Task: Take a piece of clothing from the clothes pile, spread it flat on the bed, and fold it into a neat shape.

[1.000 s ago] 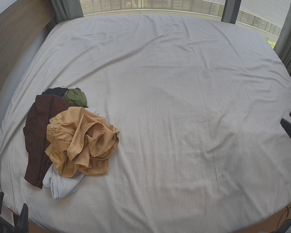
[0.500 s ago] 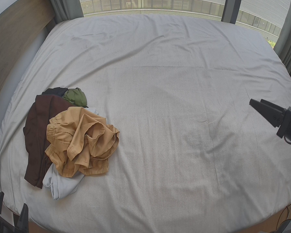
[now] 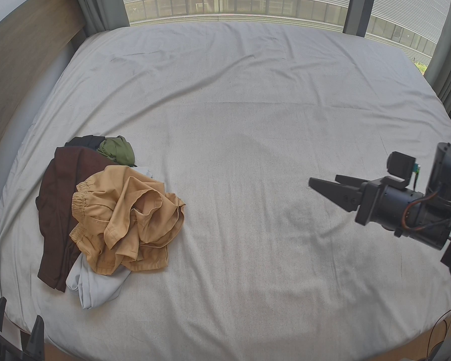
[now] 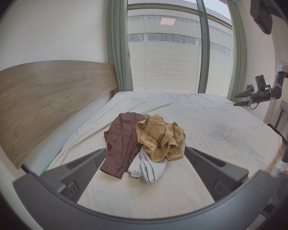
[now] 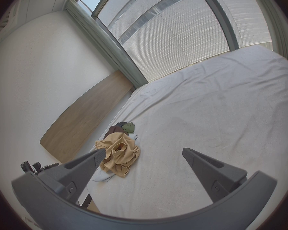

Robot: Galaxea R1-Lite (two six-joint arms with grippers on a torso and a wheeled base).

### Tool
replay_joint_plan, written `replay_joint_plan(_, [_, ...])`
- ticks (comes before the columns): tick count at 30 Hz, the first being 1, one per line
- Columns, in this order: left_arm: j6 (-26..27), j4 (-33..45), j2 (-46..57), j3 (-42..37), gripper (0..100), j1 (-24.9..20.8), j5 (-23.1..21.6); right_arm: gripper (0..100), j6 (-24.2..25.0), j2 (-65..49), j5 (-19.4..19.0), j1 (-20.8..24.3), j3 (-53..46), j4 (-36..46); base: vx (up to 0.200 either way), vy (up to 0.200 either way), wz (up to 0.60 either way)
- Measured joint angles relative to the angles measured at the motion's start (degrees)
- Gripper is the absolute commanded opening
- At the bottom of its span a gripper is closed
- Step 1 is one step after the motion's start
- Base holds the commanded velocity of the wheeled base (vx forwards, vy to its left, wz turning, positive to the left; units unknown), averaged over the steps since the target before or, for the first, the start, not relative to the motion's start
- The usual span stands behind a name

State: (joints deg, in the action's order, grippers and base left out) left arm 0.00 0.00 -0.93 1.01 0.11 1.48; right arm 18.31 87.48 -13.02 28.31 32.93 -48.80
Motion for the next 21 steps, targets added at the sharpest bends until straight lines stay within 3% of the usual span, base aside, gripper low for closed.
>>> replay_joint_plan(21, [0.0, 0.0, 0.0, 0.0, 100, 0.0, 0.0, 100, 1.1, 21.2, 0.2, 10.4, 12.6, -1.8, 0.0, 0.0, 0.0])
